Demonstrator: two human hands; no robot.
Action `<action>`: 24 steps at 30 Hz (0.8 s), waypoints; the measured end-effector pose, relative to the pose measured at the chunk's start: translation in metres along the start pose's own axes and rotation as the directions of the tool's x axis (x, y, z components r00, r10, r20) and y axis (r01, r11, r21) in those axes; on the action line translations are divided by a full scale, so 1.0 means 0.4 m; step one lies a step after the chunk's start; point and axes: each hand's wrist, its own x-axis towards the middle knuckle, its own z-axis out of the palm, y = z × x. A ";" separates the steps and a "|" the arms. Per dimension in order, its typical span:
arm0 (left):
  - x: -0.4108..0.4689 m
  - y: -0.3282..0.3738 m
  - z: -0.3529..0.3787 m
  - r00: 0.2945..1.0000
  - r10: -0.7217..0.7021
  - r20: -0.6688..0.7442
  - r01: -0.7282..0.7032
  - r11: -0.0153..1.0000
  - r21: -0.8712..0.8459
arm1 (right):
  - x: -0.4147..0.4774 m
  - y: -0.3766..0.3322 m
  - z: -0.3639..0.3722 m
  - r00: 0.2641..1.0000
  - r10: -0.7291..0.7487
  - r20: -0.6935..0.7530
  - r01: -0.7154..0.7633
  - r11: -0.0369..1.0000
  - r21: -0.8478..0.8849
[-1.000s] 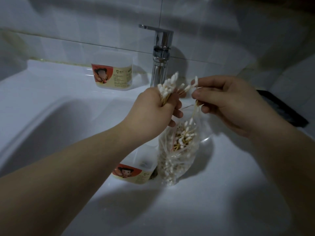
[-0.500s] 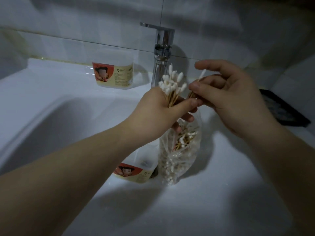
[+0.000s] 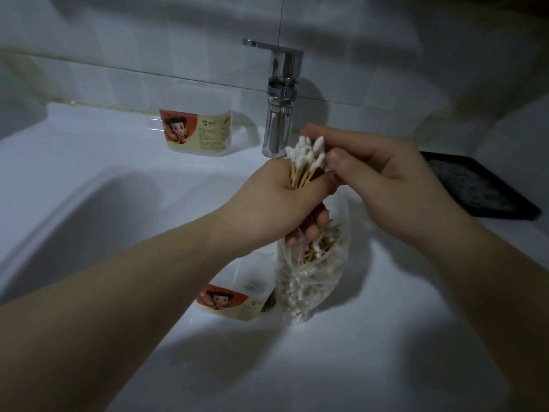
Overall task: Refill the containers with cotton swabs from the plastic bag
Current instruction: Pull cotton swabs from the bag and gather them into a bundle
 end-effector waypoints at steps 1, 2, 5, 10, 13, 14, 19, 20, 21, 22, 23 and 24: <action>-0.001 0.001 -0.001 1.000 -0.013 0.005 0.013 1.000 -0.004 | -0.001 -0.003 -0.001 1.000 -0.004 0.006 0.004 1.000 -0.004; 0.000 0.000 -0.001 1.000 -0.023 0.011 0.024 1.000 -0.008 | -0.001 -0.005 -0.003 1.000 -0.007 -0.002 0.007 1.000 -0.008; 0.003 -0.003 0.000 0.999 -0.046 0.026 0.047 0.999 -0.010 | -0.001 -0.009 -0.005 0.998 -0.029 -0.055 0.027 0.999 -0.021; 0.004 -0.005 -0.001 0.998 -0.049 0.033 0.049 0.999 -0.003 | -0.004 -0.008 0.004 0.998 -0.058 0.015 0.059 0.997 -0.055; 0.002 -0.008 0.002 0.997 -0.046 0.057 0.046 0.999 0.006 | -0.001 -0.004 -0.003 0.999 -0.031 0.037 0.034 0.996 -0.078; 0.003 -0.008 0.002 0.997 -0.043 0.057 0.043 0.999 -0.003 | -0.001 -0.004 -0.004 0.999 -0.034 0.042 0.038 0.996 -0.083; 0.009 -0.009 0.001 1.000 -0.029 0.000 0.029 1.000 0.002 | -0.005 -0.005 -0.001 0.995 -0.033 0.099 0.040 0.996 -0.079; 0.009 -0.010 0.002 0.999 -0.034 -0.007 0.034 0.999 0.002 | -0.004 -0.003 -0.002 0.994 -0.042 0.096 0.056 0.989 -0.139; 0.009 -0.010 0.003 0.999 -0.040 -0.011 0.040 0.999 0.000 | -0.003 -0.001 -0.004 0.994 -0.044 0.101 0.062 0.982 -0.181; 0.009 -0.010 0.003 0.999 -0.047 -0.015 0.047 0.999 -0.003 | -0.003 0.000 -0.008 0.993 -0.033 0.111 0.054 0.980 -0.194; 0.008 -0.009 0.003 0.998 -0.052 -0.018 0.052 0.999 -0.006 | -0.004 0.002 -0.010 0.992 -0.017 0.124 0.039 0.982 -0.183; 0.008 -0.009 0.003 0.998 -0.055 -0.019 0.054 0.998 -0.007 | -0.004 0.002 -0.013 0.991 -0.006 0.136 0.029 0.985 -0.168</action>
